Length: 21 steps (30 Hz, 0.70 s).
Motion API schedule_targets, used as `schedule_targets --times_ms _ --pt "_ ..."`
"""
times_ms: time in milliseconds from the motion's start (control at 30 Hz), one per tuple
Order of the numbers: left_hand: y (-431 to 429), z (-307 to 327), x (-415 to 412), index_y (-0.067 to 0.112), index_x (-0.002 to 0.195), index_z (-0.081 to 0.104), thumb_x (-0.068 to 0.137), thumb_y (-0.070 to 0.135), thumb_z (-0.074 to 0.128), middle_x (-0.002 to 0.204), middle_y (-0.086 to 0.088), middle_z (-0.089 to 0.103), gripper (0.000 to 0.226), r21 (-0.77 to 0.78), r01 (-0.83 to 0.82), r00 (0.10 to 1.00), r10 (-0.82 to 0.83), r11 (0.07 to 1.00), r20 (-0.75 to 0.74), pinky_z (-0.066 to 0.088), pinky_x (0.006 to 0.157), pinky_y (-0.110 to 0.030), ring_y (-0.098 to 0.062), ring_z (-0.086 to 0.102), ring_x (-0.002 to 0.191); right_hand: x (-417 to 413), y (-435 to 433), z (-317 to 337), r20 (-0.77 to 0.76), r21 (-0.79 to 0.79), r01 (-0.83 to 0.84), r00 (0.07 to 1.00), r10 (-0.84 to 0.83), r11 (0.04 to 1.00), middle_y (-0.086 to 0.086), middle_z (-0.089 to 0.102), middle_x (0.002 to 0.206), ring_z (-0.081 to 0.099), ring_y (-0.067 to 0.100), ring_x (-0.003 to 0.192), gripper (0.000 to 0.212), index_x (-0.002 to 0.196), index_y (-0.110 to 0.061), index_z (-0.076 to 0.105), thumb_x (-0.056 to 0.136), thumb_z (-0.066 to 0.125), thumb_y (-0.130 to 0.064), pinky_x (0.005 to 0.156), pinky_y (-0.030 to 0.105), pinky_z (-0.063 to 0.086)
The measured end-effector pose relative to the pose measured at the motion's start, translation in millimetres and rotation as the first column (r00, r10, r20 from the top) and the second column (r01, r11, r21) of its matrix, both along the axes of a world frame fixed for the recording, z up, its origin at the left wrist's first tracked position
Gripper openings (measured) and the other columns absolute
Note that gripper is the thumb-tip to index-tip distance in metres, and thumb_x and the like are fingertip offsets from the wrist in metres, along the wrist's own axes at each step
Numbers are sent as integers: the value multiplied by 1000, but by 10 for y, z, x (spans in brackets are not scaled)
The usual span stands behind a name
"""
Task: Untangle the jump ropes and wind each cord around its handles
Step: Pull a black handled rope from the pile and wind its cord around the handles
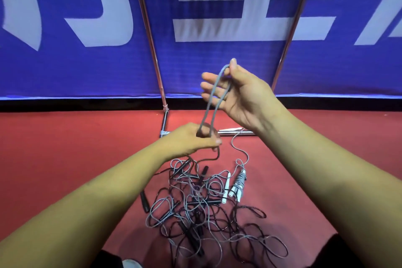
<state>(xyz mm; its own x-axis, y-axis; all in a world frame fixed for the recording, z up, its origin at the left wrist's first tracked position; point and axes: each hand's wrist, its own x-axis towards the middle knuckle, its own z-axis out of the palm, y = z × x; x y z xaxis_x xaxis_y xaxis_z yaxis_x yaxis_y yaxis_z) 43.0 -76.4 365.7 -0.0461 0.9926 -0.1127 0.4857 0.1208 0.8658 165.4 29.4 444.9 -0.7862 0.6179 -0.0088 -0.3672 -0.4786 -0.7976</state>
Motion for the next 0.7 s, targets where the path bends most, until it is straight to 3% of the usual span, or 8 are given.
schedule_targets --times_ms 133,233,333,433,533,600,667,700 --pt "-47 -155 -227 21 76 74 81 54 68 72 -20 58 34 -145 -60 981 32 988 -190 37 63 -33 -22 44 58 127 197 54 -63 -116 81 994 -89 990 -6 33 50 27 7 39 40 68 -21 37 104 37 -38 41 19 27" --pt "-69 -170 -393 23 69 73 90 40 68 81 -12 66 27 -150 -115 942 60 982 -330 41 75 -31 -21 57 71 269 412 91 -65 -107 199 976 -207 974 -6 27 48 18 9 39 39 66 -21 35 103 39 -33 41 21 15" --pt "-76 -20 -374 16 75 73 97 25 60 88 -3 65 27 -31 -125 968 116 992 -221 40 78 -19 -2 60 74 438 563 71 157 322 390 876 -455 863 -2 31 50 22 13 42 27 71 -18 43 97 47 -25 45 21 17" --pt "-48 130 -285 5 84 67 99 17 54 89 -15 72 23 20 -187 973 183 982 139 50 69 -19 -12 71 77 560 652 -78 411 817 21 679 -609 576 2 54 57 50 19 48 12 83 -14 62 90 54 -16 48 26 41" --pt "-38 207 -162 8 81 60 100 22 52 65 -15 62 25 -65 -96 985 104 993 135 47 49 -24 -21 66 51 551 572 -159 479 829 -521 473 -740 203 7 70 98 65 27 96 18 91 -22 75 87 58 -20 85 36 51" --pt "-43 237 -119 9 80 60 100 24 54 54 -6 57 26 -76 -63 996 68 995 58 41 44 -20 -17 58 42 464 386 -135 531 835 -479 568 -629 272 7 69 116 60 27 112 22 100 -17 75 91 57 -27 97 37 46" --pt "-43 289 -121 10 78 62 99 24 56 48 -2 52 26 -50 -72 997 73 996 13 35 40 -17 -14 52 38 373 169 -198 656 738 -491 683 -322 463 12 70 109 63 28 104 35 102 -11 72 94 57 -41 98 41 47" --pt "-47 315 -131 11 77 65 98 25 58 48 -3 51 26 -39 -77 997 76 996 -13 33 41 -17 -14 51 39 343 89 -259 692 689 -545 691 -211 477 12 72 103 66 25 97 37 101 -10 72 94 58 -43 95 41 49"
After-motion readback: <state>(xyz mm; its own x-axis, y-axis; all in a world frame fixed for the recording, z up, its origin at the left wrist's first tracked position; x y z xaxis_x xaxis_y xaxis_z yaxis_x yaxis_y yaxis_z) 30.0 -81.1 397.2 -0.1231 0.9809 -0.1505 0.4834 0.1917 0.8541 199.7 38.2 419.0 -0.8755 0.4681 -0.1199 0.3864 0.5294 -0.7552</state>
